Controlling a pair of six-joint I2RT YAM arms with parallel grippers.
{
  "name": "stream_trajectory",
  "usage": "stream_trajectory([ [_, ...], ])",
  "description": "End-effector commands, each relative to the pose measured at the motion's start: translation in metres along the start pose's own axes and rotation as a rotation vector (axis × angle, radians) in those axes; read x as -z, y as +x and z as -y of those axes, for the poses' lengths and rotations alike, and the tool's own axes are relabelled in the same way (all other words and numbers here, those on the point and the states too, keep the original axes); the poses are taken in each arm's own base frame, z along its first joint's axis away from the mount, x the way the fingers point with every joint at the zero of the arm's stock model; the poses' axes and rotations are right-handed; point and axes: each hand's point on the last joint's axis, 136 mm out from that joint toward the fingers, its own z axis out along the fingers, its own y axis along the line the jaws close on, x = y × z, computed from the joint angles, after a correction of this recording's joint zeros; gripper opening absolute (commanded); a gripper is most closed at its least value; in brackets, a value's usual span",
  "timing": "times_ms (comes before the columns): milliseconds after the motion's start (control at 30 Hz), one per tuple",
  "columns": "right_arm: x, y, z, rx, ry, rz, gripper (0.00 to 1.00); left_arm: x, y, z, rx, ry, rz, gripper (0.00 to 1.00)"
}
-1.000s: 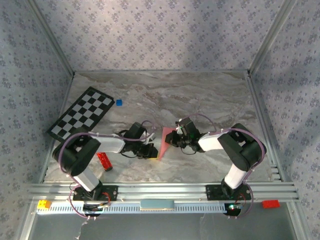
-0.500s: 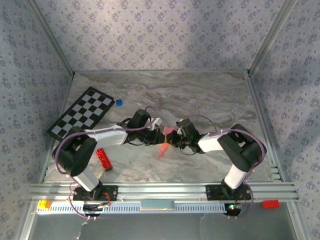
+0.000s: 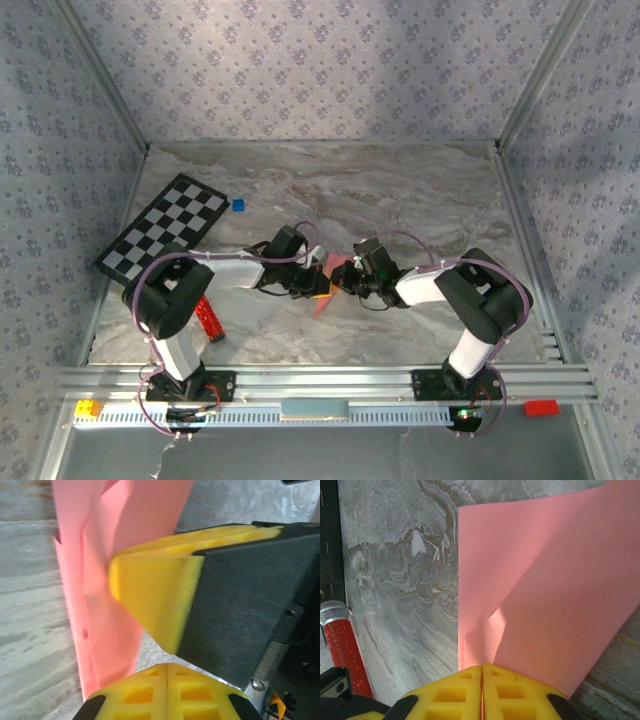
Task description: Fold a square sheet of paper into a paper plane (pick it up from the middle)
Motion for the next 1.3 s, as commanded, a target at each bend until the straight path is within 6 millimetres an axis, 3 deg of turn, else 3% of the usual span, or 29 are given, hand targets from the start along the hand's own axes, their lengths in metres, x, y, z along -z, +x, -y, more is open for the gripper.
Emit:
stream_trajectory([
  [0,-0.004,0.026,0.037,-0.047,0.124,-0.071,0.10,-0.008,0.008,-0.021,0.005,-0.069,-0.025,0.00],
  [300,0.002,0.017,0.021,-0.019,0.088,-0.062,0.12,-0.016,0.037,-0.062,0.050,-0.144,-0.085,0.00],
  [567,0.049,-0.026,-0.006,0.112,0.060,0.049,0.15,-0.013,0.057,-0.082,0.016,-0.179,-0.141,0.00],
  [700,0.063,-0.023,-0.015,0.190,0.009,0.033,0.13,-0.011,0.053,-0.080,-0.015,-0.166,-0.152,0.00],
  [900,0.048,-0.005,-0.022,0.255,-0.031,-0.054,0.08,-0.006,0.045,-0.082,-0.004,-0.156,-0.148,0.00],
  [1167,0.015,-0.003,-0.031,0.280,-0.075,-0.125,0.05,-0.004,0.043,-0.091,0.020,-0.167,-0.152,0.00],
  [1267,0.006,-0.004,-0.015,0.263,-0.004,-0.147,0.04,-0.005,0.044,-0.096,0.036,-0.177,-0.159,0.00],
])
